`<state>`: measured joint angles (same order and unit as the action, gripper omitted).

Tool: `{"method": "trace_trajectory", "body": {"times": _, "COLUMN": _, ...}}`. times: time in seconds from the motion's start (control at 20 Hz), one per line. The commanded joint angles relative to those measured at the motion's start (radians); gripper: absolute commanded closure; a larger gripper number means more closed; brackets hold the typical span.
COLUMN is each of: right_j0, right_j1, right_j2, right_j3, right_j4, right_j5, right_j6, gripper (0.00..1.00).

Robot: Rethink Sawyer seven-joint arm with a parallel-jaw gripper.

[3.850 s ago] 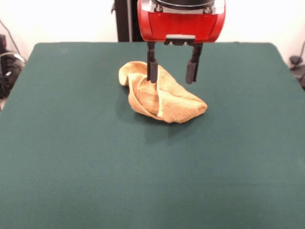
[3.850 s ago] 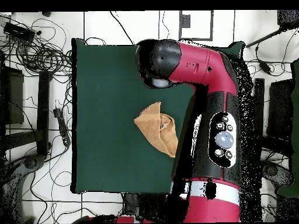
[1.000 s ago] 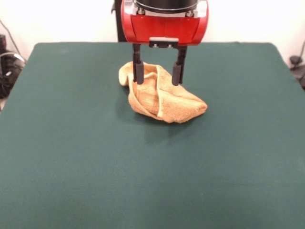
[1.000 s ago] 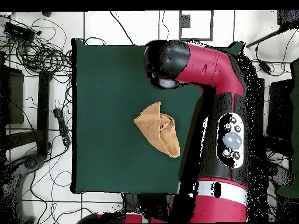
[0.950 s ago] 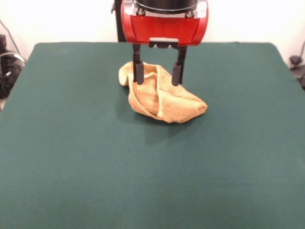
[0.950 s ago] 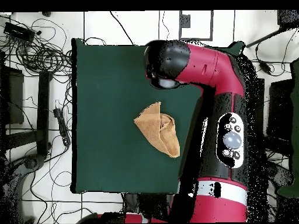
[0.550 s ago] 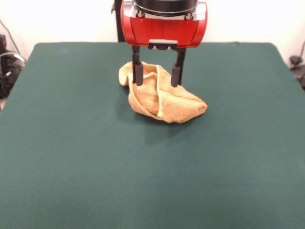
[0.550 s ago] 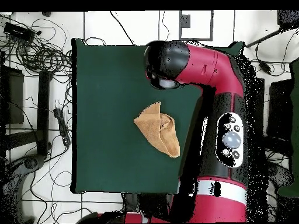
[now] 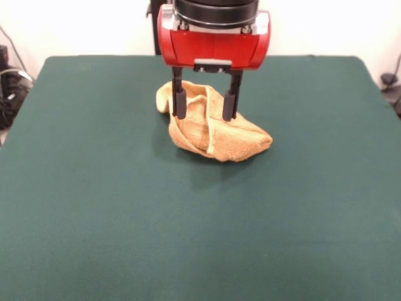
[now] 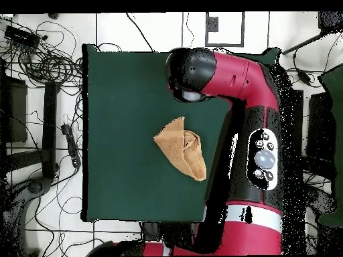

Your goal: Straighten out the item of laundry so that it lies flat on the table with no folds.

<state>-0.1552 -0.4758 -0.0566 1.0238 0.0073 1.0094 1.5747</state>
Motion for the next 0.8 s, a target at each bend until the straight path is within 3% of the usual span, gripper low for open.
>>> {"method": "trace_trajectory", "body": {"times": 0.05, "right_j0": 0.009, "right_j1": 0.090, "right_j2": 0.089, "right_j3": 0.078, "right_j4": -0.001, "right_j5": -0.064, "right_j6": 0.102, "gripper": 0.00}}
{"method": "trace_trajectory", "body": {"times": 0.8, "right_j0": 0.019, "right_j1": 0.101, "right_j2": 0.085, "right_j3": 0.070, "right_j4": 0.001, "right_j5": -0.051, "right_j6": 0.103, "gripper": 0.00}}
